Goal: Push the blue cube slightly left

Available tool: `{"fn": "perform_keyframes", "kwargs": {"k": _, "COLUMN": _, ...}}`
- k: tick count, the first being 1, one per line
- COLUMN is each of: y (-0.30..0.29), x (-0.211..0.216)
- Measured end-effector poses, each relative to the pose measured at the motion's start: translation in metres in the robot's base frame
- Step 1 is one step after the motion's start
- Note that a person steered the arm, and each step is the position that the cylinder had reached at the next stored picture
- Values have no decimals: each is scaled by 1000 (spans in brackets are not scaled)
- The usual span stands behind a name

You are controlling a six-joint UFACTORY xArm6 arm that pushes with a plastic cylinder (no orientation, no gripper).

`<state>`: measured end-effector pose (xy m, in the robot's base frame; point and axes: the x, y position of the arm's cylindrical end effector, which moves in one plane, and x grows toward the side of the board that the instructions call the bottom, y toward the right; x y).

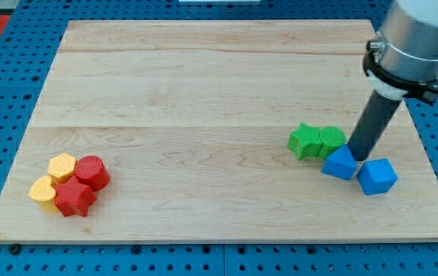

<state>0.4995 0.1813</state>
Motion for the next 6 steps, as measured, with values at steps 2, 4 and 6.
{"fn": "perform_keyframes", "kwargs": {"k": 2, "y": 88, "x": 0}}
{"fn": "perform_keyframes", "kwargs": {"k": 4, "y": 119, "x": 45}}
{"fn": "perform_keyframes", "kwargs": {"k": 6, "y": 62, "x": 51}}
